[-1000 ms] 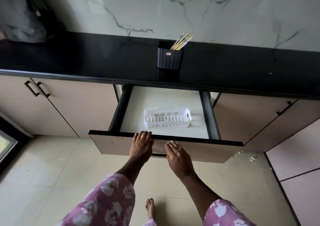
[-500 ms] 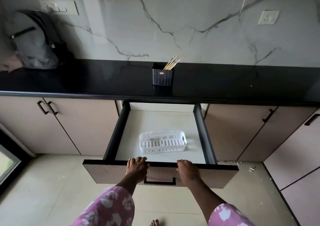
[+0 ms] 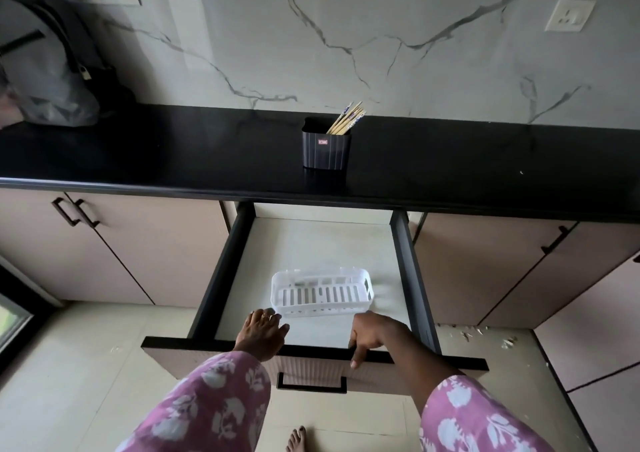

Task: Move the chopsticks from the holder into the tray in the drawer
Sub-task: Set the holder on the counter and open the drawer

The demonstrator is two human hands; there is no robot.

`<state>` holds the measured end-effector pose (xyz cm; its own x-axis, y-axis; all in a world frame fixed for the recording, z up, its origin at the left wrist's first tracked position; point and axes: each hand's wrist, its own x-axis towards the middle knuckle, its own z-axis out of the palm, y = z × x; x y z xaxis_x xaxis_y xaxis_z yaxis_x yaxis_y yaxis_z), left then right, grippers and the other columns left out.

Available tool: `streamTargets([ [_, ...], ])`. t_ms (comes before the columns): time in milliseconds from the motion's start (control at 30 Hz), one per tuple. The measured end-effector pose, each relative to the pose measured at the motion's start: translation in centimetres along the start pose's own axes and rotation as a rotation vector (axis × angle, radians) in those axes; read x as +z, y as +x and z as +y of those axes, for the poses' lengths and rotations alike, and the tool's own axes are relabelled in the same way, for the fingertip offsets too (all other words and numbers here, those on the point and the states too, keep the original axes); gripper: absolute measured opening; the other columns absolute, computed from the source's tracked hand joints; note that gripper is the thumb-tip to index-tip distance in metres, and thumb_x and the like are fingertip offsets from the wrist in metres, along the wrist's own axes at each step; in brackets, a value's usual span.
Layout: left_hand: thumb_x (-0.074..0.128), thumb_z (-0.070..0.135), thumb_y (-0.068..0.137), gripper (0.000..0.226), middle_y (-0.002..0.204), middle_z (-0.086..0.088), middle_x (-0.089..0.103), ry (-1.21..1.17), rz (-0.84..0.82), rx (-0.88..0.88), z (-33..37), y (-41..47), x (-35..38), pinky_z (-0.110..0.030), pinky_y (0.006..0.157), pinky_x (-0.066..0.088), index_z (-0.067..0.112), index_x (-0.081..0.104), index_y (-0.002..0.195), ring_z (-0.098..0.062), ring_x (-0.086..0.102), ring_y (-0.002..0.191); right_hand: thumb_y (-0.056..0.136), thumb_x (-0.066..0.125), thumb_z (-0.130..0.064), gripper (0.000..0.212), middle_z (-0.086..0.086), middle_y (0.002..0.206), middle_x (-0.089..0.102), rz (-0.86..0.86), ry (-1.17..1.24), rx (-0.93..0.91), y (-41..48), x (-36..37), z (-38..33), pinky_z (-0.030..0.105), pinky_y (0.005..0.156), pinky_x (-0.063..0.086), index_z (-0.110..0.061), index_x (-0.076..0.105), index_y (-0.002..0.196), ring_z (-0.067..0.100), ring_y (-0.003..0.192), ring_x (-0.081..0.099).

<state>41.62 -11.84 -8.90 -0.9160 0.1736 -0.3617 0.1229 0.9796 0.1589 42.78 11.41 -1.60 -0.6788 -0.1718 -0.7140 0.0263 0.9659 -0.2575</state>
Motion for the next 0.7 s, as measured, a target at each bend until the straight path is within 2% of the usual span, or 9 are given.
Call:
streamTargets([
  [33,0.024,0.034,0.101,0.047,0.151,-0.007,0.023,-0.019,0.013,0.002,0.1,0.7,-0.2,-0.036,0.114,0.014,0.016,0.031,0.144,-0.026,0.02,0.137,0.063,0.085,-0.031,0.051,0.001,0.115,0.071,-0.066,0.015,0.018,0.5,-0.8,0.4,0.033,0.093,0.053,-0.013,0.071,0.109,0.018,0.107,0.064],
  [100,0.029,0.035,0.1,0.049,0.147,-0.009,0.025,-0.14,0.094,-0.053,0.5,3.0,-1.1,-0.035,0.112,0.019,0.011,0.029,0.143,-0.029,0.025,0.132,0.063,0.084,-0.036,0.048,0.001,0.107,0.073,-0.143,0.131,0.087,2.3,-2.3,1.2,0.023,0.076,0.052,-0.01,0.073,0.102,0.013,0.099,0.067],
  [167,0.033,0.036,0.099,0.054,0.144,-0.01,0.029,-0.227,0.132,-0.163,0.7,5.7,-2.3,-0.034,0.111,0.021,0.004,0.026,0.142,-0.029,0.029,0.13,0.068,0.079,-0.039,0.042,0.005,0.096,0.074,-0.025,0.299,0.159,4.4,-3.9,1.8,0.022,0.062,0.045,-0.004,0.073,0.091,0.013,0.083,0.067],
  [200,0.036,0.034,0.098,0.054,0.142,-0.013,0.032,-0.242,0.119,-0.208,0.7,6.8,-2.7,-0.034,0.11,0.022,0.0,0.025,0.14,-0.029,0.031,0.13,0.071,0.077,-0.042,0.042,0.008,0.092,0.073,0.129,0.363,0.199,5.3,-4.5,2.2,0.023,0.063,0.044,-0.004,0.072,0.088,0.016,0.079,0.065],
  [267,0.039,0.029,0.097,0.053,0.139,-0.017,0.038,-0.261,0.032,-0.288,0.8,9.1,-3.3,-0.035,0.107,0.027,-0.005,0.026,0.137,-0.03,0.036,0.129,0.078,0.072,-0.041,0.044,0.013,0.102,0.068,0.443,0.484,0.336,7.6,-5.2,2.9,0.025,0.067,0.043,-0.003,0.066,0.098,0.025,0.091,0.066],
  [333,0.042,0.021,0.096,0.049,0.137,-0.021,0.042,-0.339,-0.068,-0.372,0.6,11.0,-3.2,-0.035,0.103,0.033,-0.007,0.03,0.134,-0.033,0.04,0.128,0.085,0.066,-0.034,0.039,0.016,0.114,0.064,0.57,0.593,0.47,9.6,-5.4,3.4,0.027,0.069,0.042,-0.001,0.062,0.106,0.033,0.104,0.062],
  [433,0.043,0.007,0.092,0.038,0.131,-0.022,0.049,-0.448,-0.164,-0.447,0.3,12.8,-3.0,-0.032,0.092,0.042,-0.006,0.04,0.127,-0.034,0.049,0.121,0.092,0.057,-0.027,0.035,0.022,0.117,0.063,0.548,0.652,0.531,12.1,-5.0,3.6,0.031,0.072,0.045,0.004,0.061,0.108,0.035,0.108,0.059],
  [533,0.037,0.0,0.09,0.04,0.127,-0.022,0.052,-0.546,-0.207,-0.511,0.0,13.5,-2.2,-0.032,0.084,0.045,-0.002,0.039,0.13,-0.035,0.053,0.114,0.095,0.052,-0.022,0.033,0.025,0.119,0.061,0.526,0.654,0.568,13.5,-4.1,3.9,0.037,0.084,0.049,0.005,0.06,0.111,0.038,0.112,0.057],
  [700,0.027,-0.003,0.088,0.051,0.125,-0.023,0.053,-0.582,-0.119,-0.472,-0.5,14.7,-1.7,-0.035,0.08,0.046,0.006,0.034,0.138,-0.037,0.054,0.11,0.092,0.047,-0.005,0.023,0.025,0.116,0.061,0.55,0.644,0.602,14.5,-3.0,4.1,0.037,0.083,0.05,0.005,0.061,0.108,0.039,0.108,0.058],
])
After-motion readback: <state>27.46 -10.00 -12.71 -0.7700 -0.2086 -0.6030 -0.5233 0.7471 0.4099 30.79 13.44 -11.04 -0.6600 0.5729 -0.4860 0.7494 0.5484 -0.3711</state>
